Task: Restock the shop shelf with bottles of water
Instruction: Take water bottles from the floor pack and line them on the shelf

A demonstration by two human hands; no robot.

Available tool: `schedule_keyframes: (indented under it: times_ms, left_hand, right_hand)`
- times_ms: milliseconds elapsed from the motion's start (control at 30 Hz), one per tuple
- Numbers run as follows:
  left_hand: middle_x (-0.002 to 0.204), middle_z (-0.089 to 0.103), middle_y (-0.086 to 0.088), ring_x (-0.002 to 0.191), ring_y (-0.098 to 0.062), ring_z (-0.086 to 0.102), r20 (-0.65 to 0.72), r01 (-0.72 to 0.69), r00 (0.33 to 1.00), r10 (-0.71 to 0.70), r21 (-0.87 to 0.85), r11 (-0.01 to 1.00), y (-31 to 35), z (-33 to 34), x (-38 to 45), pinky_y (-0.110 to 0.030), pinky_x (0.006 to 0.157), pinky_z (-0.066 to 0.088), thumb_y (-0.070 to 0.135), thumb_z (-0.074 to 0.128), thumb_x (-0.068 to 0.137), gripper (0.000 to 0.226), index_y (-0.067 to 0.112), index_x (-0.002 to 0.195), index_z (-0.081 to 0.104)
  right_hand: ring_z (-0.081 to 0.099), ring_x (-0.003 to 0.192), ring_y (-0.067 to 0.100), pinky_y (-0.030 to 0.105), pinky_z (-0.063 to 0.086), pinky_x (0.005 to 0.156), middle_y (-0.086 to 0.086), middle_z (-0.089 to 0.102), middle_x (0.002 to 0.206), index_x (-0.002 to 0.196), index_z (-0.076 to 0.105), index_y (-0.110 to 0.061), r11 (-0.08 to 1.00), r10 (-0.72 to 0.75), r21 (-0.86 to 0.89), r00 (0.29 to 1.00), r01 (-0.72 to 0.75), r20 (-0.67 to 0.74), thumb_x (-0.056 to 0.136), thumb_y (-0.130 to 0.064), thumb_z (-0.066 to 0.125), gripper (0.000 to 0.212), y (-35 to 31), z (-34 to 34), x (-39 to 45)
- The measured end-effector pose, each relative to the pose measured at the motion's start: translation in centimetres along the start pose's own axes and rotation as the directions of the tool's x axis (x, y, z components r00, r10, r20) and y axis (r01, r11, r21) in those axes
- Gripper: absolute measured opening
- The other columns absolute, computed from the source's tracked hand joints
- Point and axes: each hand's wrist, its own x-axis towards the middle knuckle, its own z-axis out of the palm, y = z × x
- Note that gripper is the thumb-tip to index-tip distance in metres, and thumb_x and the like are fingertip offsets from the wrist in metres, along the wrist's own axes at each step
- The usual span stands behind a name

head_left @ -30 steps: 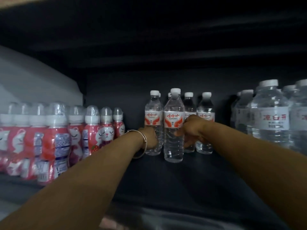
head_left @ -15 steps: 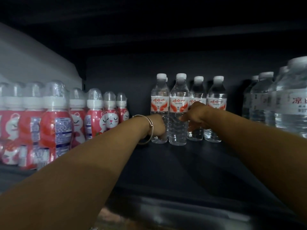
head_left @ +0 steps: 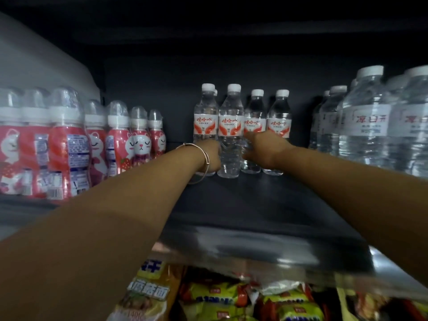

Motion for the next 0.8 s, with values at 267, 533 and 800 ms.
schedule_keyframes:
  times_ms: [267,533,800]
  left_hand:
    - [0.133,0.048,-0.015,0.118,-0.030,0.049,-0.170,-0.095,0.981,0.096,0.013,0.995,7.9,0.1,-8.2,-0.034,0.097,0.043,0.000,0.054,0.085,0.050,0.009,0.133,0.043]
    - [0.126,0.043,-0.013,0.118,-0.030,0.039,-0.443,-0.206,0.873,0.202,0.040,0.978,15.2,7.8,-21.9,-0.037,0.098,0.033,0.000,0.053,0.078,0.045,0.007,0.122,0.045]
    - [0.128,0.044,-0.010,0.118,-0.030,0.041,-0.335,-0.150,0.931,0.143,0.006,0.989,17.2,26.1,-33.9,-0.034,0.092,0.026,0.005,0.055,0.076,0.050,0.013,0.125,0.046]
  right_hand:
    - [0.018,0.142,0.026,0.051,0.011,0.115,0.004,0.026,0.153,0.147,0.024,-0.022,0.974,-0.081,-0.214,0.996,0.071,-0.037,0.091,-0.017,0.050,0.063,2.4,-3.2,-11.2]
    - [0.016,0.143,0.028,0.053,0.002,0.112,0.012,0.026,0.153,0.140,0.038,-0.009,0.978,-0.163,-0.173,0.943,0.116,-0.290,0.091,-0.022,0.045,0.051,5.4,-2.8,-28.5]
    - [0.057,0.107,0.035,0.040,0.028,0.083,0.018,0.057,0.128,0.114,0.060,-0.002,0.968,-0.243,-0.109,0.945,0.224,-0.218,0.071,-0.022,0.057,0.048,9.6,12.2,-45.8]
